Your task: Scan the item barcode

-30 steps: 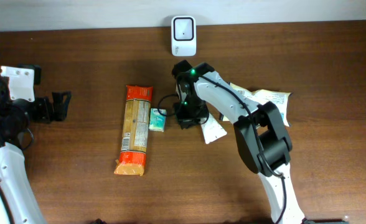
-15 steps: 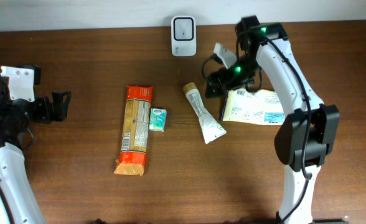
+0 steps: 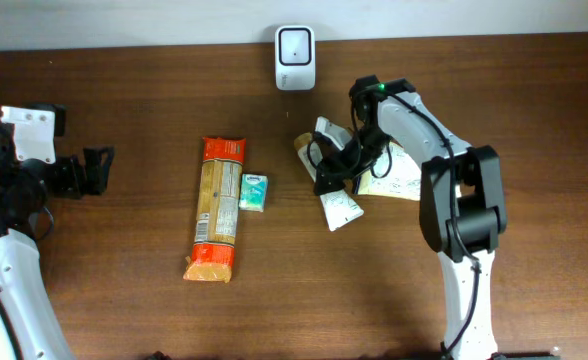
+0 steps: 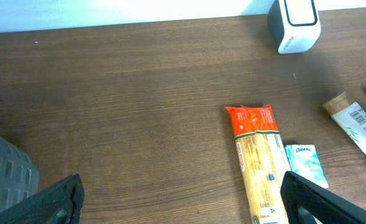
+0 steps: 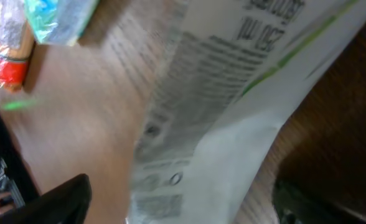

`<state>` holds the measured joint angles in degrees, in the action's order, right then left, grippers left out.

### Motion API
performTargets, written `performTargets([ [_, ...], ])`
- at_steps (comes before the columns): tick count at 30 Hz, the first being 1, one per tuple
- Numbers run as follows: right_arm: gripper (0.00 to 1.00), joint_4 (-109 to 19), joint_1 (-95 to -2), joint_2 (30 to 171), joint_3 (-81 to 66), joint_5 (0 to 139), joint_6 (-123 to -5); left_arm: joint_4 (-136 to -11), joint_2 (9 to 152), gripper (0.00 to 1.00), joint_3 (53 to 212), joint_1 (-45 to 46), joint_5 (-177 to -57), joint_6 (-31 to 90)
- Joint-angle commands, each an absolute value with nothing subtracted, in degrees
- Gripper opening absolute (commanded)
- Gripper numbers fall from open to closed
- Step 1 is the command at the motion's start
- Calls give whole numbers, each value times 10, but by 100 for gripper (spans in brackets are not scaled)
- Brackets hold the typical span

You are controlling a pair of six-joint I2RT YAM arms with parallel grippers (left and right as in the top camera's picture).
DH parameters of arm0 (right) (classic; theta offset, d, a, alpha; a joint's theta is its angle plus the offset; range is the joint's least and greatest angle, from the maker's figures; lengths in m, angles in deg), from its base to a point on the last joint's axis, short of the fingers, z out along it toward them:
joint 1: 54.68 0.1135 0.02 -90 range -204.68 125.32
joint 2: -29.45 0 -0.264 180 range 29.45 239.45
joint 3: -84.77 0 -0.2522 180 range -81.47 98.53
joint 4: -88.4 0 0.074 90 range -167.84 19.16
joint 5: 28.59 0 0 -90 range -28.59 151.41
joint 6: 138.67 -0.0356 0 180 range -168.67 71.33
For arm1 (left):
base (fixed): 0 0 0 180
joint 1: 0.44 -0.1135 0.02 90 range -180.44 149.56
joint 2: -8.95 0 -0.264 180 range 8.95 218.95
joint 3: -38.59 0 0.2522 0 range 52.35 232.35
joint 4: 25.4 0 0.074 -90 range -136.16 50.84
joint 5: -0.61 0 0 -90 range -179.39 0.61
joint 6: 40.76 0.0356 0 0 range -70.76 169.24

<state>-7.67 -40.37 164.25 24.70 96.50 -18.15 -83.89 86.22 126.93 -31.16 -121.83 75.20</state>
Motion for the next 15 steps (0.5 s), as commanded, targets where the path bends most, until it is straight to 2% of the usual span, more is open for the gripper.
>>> performTargets([
  [1,80,-81,-401,1678,242,975,-174,-838,862,99,1274,-314,-1226,761],
  [2,77,-81,-401,1684,242,979,-174,-838,861,99,1274,-314,-1226,761],
  [3,57,-80,-401,1685,242,980,-174,-838,862,99,1274,-314,-1226,761],
  [4,41,-80,-401,1685,242,980,-174,-838,862,99,1274,-314,-1226,761],
  [7,14,-76,-401,1685,242,981,-176,-838,862,99,1274,-314,-1226,761],
  [8,9,-73,-401,1685,242,984,-177,-838,862,99,1274,-314,-1226,761],
  [11,4,-72,-401,1685,242,986,-213,-838,861,99,1274,-314,-1226,761],
  [15,4,-60,-403,1684,253,1001,-286,-838,861,99,1274,-314,-1226,761],
])
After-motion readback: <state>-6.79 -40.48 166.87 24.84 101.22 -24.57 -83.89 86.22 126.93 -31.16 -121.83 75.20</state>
